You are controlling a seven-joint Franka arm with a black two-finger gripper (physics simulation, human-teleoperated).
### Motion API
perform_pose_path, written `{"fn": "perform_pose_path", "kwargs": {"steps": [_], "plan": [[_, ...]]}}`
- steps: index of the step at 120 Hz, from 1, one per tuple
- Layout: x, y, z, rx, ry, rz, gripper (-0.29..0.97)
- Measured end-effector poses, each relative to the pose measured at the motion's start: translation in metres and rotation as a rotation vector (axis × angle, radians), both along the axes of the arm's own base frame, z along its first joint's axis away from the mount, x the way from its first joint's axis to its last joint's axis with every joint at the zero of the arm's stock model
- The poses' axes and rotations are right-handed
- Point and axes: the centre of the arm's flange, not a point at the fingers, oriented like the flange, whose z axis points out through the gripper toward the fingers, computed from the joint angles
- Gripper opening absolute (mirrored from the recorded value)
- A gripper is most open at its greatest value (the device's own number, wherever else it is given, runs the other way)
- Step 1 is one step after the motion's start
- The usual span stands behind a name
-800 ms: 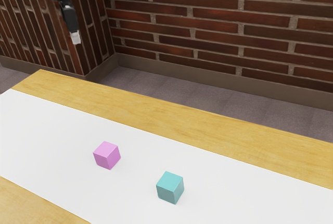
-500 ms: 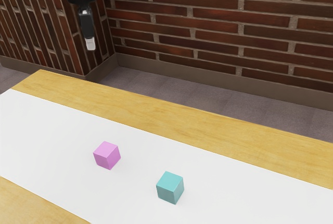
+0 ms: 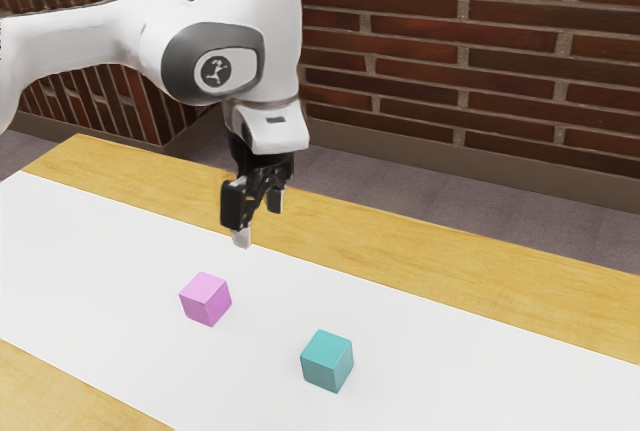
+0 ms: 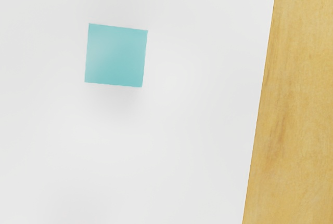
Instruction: Pick up the blue block with one arm, and put the blue block on the pink block with one arm
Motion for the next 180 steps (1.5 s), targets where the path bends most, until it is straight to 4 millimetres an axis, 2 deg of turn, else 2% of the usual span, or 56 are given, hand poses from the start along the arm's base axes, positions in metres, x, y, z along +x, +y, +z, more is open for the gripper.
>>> {"fn": "perform_pose_path", "kwargs": {"steps": [7,21,26,31,43,63,76,82,103,146,180], "plan": [[0.008,0.023,-0.013,-0.02,-0.016,0.024,0.68],[0.03,0.102,-0.045,-0.087,-0.03,0.176,0.68],[0.035,0.116,-0.054,-0.103,-0.041,0.203,0.68],[0.038,0.12,-0.063,-0.116,-0.05,0.208,0.68],[0.038,0.104,-0.084,-0.143,-0.066,0.174,0.68],[0.044,0.052,-0.118,-0.169,-0.072,0.08,0.68],[0.039,0.013,-0.138,-0.182,-0.067,0.011,0.68],[0.038,0.003,-0.147,-0.189,-0.061,-0.005,0.68],[0.03,0.007,-0.176,-0.198,-0.047,0.004,0.68],[0.009,-0.01,-0.223,-0.22,-0.033,-0.012,0.68],[0.013,-0.014,-0.252,-0.228,-0.078,-0.009,0.68]]}}
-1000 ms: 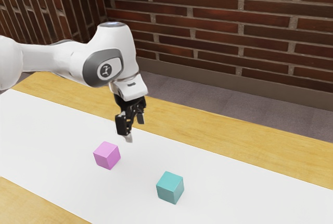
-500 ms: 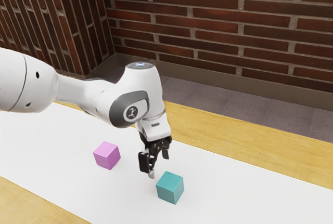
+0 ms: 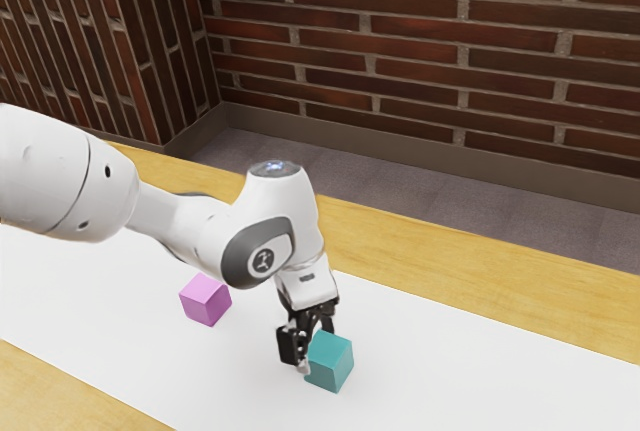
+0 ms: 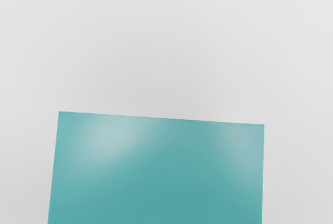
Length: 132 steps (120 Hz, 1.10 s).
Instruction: Pick up the blue block with one arm, and put the blue block on the pink block with one arm
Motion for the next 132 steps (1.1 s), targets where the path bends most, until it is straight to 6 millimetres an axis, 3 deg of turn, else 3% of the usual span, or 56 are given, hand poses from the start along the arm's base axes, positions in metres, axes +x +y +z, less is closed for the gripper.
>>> {"fn": "perform_pose_path", "kwargs": {"steps": [21,41,61,72,86,97,115,132], "plan": [[0.001,-0.006,-0.009,-0.004,-0.024,-0.006,0.67],[0.002,-0.006,-0.013,-0.012,-0.034,0.002,0.44],[0.004,-0.006,-0.007,-0.018,-0.053,0.001,0.37],[0.006,-0.007,0.01,-0.031,-0.083,0.0,0.35],[0.01,0.002,0.047,-0.052,-0.131,0.008,0.37],[0.014,0.021,0.074,-0.062,-0.149,0.03,0.37],[0.016,0.07,0.118,-0.066,-0.157,0.087,0.37],[0.012,0.114,0.137,-0.034,-0.121,0.117,0.37]]}}
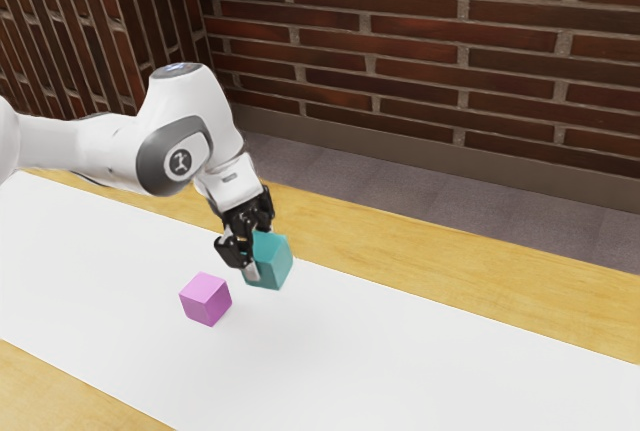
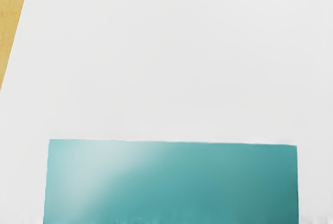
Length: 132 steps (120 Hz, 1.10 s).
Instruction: Pick up the blue block with one arm, and put the blue block on the pink block with one arm
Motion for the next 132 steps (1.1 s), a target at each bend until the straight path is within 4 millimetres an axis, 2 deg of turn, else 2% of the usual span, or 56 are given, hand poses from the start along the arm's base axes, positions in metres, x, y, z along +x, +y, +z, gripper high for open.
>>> {"fn": "perform_pose_path", "kwargs": {"steps": [22,33,54,117,132], "plan": [[-0.005,0.05,0.004,0.038,0.065,0.025,0.36],[-0.007,0.077,0.0,0.047,0.094,0.039,0.37],[-0.009,0.106,-0.012,0.059,0.146,0.014,0.37],[0.008,0.129,-0.039,0.081,0.202,-0.166,0.37],[0.01,0.141,-0.042,0.075,0.203,-0.178,0.37]]}}
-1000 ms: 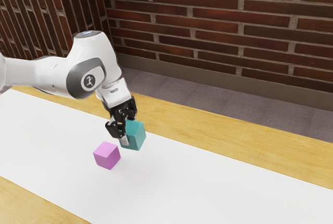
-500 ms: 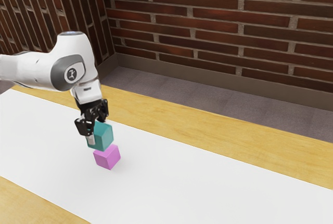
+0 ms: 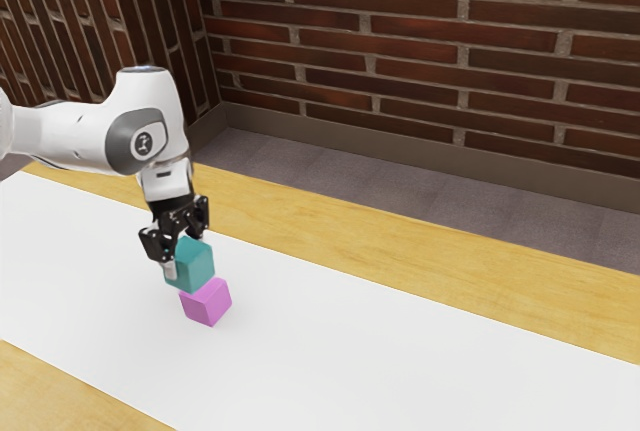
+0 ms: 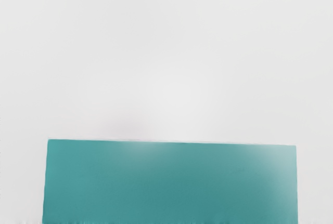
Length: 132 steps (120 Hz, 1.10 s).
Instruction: Pick up the blue block with one arm, and put the blue block on the pink block with one arm
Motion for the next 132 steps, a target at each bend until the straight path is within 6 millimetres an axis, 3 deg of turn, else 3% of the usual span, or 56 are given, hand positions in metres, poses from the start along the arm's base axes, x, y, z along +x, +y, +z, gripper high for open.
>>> {"fn": "perform_pose_path", "kwargs": {"steps": [19,41,102,132], "plan": [[0.014,0.02,-0.004,-0.009,-0.004,-0.001,0.37],[0.023,0.013,-0.01,-0.018,-0.001,-0.051,0.37],[0.024,0.01,-0.022,-0.062,0.008,-0.091,0.37],[0.022,0.01,-0.025,-0.07,0.018,-0.104,0.56]]}}
